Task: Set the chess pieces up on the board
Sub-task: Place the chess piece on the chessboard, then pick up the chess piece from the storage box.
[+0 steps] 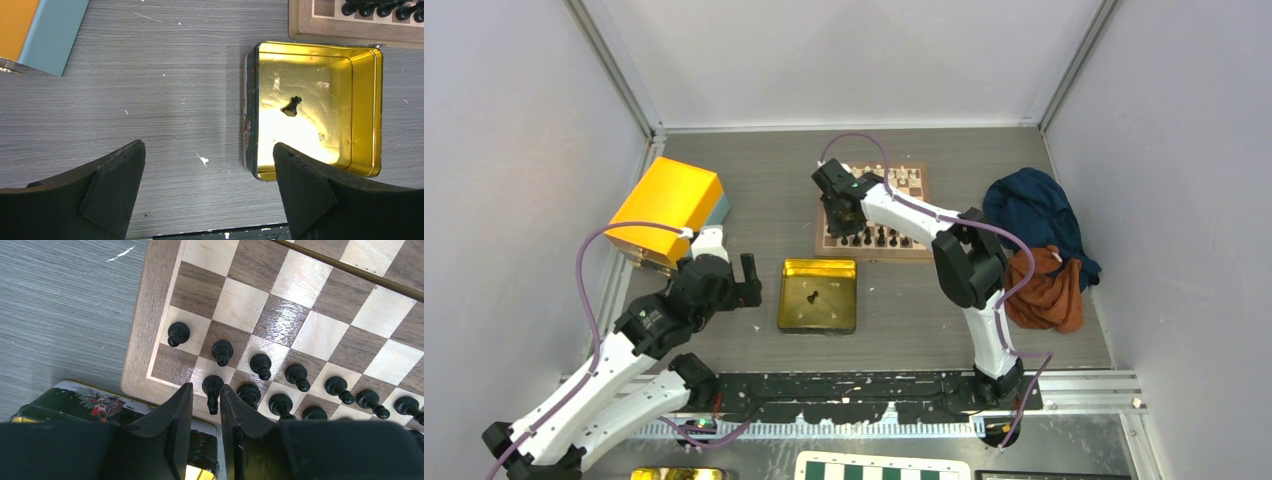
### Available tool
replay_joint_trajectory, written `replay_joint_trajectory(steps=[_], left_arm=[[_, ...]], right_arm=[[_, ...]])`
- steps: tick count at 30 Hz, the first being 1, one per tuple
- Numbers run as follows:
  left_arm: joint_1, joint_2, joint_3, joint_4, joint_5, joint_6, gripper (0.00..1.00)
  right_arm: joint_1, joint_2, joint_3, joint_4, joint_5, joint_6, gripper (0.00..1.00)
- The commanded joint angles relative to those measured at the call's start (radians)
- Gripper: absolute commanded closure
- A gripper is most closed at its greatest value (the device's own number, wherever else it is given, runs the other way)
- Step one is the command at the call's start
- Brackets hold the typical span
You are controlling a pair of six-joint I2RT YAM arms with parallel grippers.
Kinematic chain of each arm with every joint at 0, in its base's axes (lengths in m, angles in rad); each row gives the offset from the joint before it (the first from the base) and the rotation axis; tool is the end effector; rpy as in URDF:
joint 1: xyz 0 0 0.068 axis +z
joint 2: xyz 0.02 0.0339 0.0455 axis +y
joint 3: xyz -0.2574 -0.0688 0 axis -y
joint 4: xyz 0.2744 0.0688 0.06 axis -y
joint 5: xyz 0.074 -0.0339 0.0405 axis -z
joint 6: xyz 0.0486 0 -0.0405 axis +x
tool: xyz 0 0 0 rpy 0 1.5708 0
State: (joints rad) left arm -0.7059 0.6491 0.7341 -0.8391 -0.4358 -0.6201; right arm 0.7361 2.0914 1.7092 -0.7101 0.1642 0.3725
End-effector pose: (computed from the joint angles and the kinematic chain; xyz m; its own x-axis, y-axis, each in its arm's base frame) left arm 0.1422 -0.0942 0.2713 -0.6297 -0.1555 -0.7611 -0.0147 0.9820 -0.1884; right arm 0.3619 0.3172 0.1819 -0.8335 -0.2706 -0.4817 -0.3256 0.9450 0.0324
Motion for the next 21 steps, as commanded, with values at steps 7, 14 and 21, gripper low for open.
replay_joint_trajectory(steps=[7,14,21], left_arm=[[-0.001,0.008,0.011,0.035,0.004,0.008,0.00],[-0.001,0.015,0.023,0.030,0.008,0.015,0.00],[-0.001,0.017,0.047,0.017,0.025,0.018,0.00]], right_arm=[[0.037,-0.133,0.064,-0.028,0.050,-0.033,0.67],[0.091,-0.183,0.076,-0.076,0.100,-0.026,0.64],[0.182,-0.227,0.041,-0.083,0.150,0.074,0.64]])
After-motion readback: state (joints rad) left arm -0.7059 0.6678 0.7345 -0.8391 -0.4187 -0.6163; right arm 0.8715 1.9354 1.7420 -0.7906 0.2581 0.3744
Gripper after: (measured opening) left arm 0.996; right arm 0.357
